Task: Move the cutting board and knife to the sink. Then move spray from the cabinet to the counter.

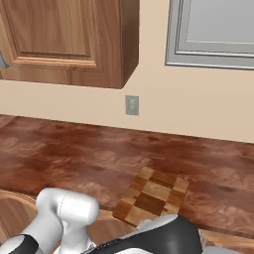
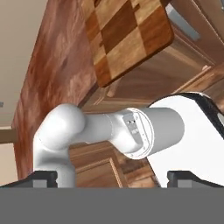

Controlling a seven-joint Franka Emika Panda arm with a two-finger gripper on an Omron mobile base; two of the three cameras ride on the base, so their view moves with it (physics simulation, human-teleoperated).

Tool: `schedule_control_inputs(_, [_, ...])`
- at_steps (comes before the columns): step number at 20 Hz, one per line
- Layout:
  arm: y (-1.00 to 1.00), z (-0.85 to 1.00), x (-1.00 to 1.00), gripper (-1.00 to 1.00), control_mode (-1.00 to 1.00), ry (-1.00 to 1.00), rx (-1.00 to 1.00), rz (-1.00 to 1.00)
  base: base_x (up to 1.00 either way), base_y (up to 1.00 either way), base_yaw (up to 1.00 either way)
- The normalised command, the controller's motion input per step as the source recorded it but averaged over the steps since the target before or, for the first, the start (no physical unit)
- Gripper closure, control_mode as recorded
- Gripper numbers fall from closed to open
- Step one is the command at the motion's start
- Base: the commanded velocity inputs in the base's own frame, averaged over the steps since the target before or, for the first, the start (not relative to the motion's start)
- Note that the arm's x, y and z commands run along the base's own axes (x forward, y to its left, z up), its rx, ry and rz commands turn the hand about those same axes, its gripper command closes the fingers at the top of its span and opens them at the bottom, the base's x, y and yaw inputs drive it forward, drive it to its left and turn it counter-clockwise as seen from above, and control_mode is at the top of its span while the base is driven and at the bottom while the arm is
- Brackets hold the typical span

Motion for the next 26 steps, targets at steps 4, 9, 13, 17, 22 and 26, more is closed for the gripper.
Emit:
schedule_control_inputs(4, [0.00,-0.04,0.01,-1.00,-1.00,0.00,0.23,0.01,0.00,0.00,0.00])
schedule_control_inputs(9, [0.00,-0.03,0.14,-1.00,-1.00,0.03,0.29,0.00,0.00,0.00,0.00])
schedule_control_inputs(13, [0.01,-0.21,0.20,-1.00,-1.00,0.00,0.34,0.00,0.00,0.00,0.00])
schedule_control_inputs(17, [0.08,-0.35,0.19,-1.00,-1.00,0.00,0.35,0.00,0.00,0.00,0.00])
schedule_control_inputs(22, [0.07,-0.35,0.06,-1.00,-1.00,-0.07,0.30,0.00,0.00,0.00,0.00])
schedule_control_inputs(26, [0.00,-0.14,0.00,-1.00,-1.00,-0.27,0.08,-0.04,0.00,0.00,0.00])
